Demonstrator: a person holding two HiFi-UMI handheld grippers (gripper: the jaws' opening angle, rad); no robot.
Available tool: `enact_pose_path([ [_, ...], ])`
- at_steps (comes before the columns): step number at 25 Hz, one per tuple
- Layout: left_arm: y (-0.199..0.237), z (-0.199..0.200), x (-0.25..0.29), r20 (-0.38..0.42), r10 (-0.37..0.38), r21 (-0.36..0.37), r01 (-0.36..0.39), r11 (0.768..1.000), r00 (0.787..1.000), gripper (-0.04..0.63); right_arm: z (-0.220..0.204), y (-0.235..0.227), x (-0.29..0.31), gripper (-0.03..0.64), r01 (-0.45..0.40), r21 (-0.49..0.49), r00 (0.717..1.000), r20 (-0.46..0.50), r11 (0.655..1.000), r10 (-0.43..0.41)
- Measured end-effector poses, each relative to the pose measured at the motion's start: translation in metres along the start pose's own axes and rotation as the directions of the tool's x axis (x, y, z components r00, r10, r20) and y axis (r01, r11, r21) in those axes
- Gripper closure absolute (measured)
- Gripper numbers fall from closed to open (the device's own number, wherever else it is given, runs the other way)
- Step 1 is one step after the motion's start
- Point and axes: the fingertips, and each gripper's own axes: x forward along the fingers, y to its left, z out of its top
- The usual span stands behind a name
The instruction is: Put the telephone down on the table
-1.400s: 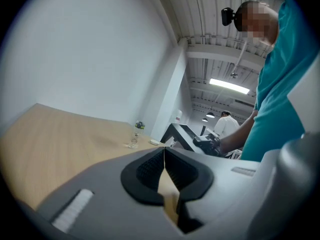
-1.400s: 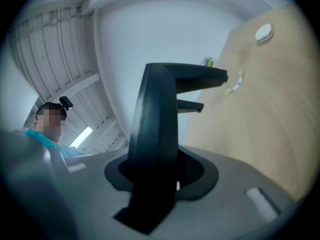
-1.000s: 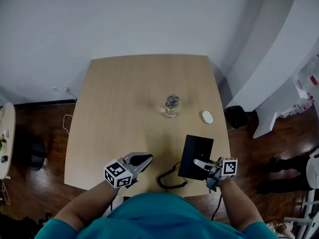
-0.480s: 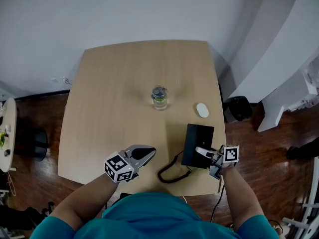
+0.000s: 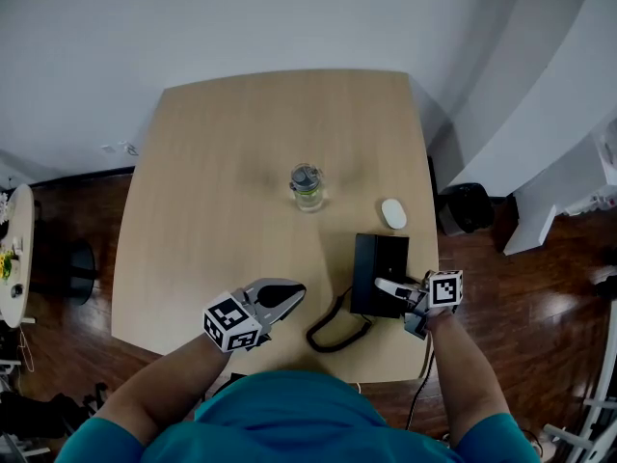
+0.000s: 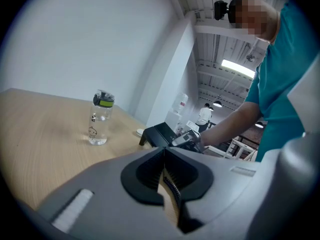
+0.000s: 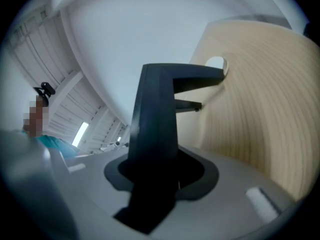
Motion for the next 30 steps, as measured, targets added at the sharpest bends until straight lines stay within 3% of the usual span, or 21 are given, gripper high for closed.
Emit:
enact_pose_path([
  [3, 0.0, 0.001, 0.002, -0.003, -0.003, 0.005, 0.003, 1.0, 1.0, 0.586, 0.0, -0.005, 0.002, 0.451, 0.068, -0.017, 0.997, -0.038, 0.998, -0.068],
  [7, 0.0, 0.003, 0.003, -0.002, -0.006, 0.006, 0.006, 1.0, 1.0, 0.586, -0.004, -0.001, 0.007, 0.447, 0.054, 0.06, 0.998, -0.048, 0.997, -0.051],
  [16, 0.001, 0.008, 0.001, 0.005, -0.003, 0.007, 0.003, 1.0, 1.0, 0.586, -0.003, -0.02, -0.007, 0.406, 0.189, -0.049, 0.978, -0.082, 0.981, -0.193],
  [20, 0.001, 0.009, 0.001, 0.005, 0.001, 0.004, -0.001, 1.0, 1.0, 0.586, -0.003, -0.025, -0.016, 0.362, 0.273, -0.047, 0.956, -0.096, 0.961, -0.277],
  [26, 0.002, 0.008, 0.0, 0.007, 0.003, -0.006, -0.003, 1.0, 1.0, 0.586, 0.001, -0.034, -0.041, 0.324, 0.397, -0.142, 0.906, -0.096, 0.907, -0.412],
  [30, 0.001, 0.01, -0.002, 0.02, 0.006, -0.019, -0.006, 1.0, 1.0, 0.586, 0.007, -0.022, -0.063, 0.324, 0.411, -0.157, 0.906, -0.042, 0.898, -0.422],
])
